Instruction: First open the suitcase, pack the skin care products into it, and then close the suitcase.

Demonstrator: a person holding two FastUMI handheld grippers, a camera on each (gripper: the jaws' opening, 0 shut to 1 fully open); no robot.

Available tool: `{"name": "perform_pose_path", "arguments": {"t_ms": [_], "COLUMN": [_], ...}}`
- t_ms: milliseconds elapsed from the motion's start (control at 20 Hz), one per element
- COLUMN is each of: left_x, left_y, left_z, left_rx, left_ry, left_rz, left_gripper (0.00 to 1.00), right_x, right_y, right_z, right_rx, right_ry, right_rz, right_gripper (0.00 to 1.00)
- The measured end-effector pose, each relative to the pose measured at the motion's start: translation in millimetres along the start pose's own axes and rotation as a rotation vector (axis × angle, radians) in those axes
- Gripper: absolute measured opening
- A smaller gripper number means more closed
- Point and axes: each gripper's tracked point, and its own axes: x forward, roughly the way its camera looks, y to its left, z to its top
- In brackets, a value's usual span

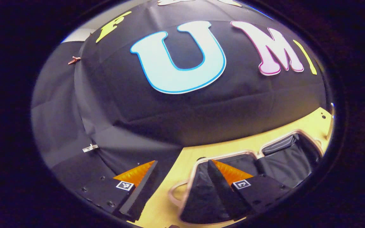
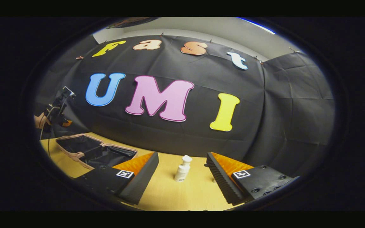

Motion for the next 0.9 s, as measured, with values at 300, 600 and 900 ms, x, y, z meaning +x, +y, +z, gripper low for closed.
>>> {"name": "perform_pose_path", "arguments": {"t_ms": [300,600,900], "left_x": [-85.3,-166.0,-187.8], "left_y": [-188.2,-363.6,-495.0], "left_z": [17.1,19.3,-4.4], "left_rx": [-0.061,-0.063,-0.174], "left_ry": [-0.071,-0.146,-0.06], "left_rz": [-0.223,-0.449,-0.595], "left_gripper": [0.98,0.97,0.98], "right_x": [16.2,30.4,43.3], "right_y": [-52.6,-99.3,-138.7], "right_z": [-19.9,-63.4,-117.6], "right_rx": [0.01,-0.007,0.031], "right_ry": [-0.013,0.031,0.108], "right_rz": [-0.043,-0.047,-0.032], "right_gripper": [0.97,0.96,0.97]}}
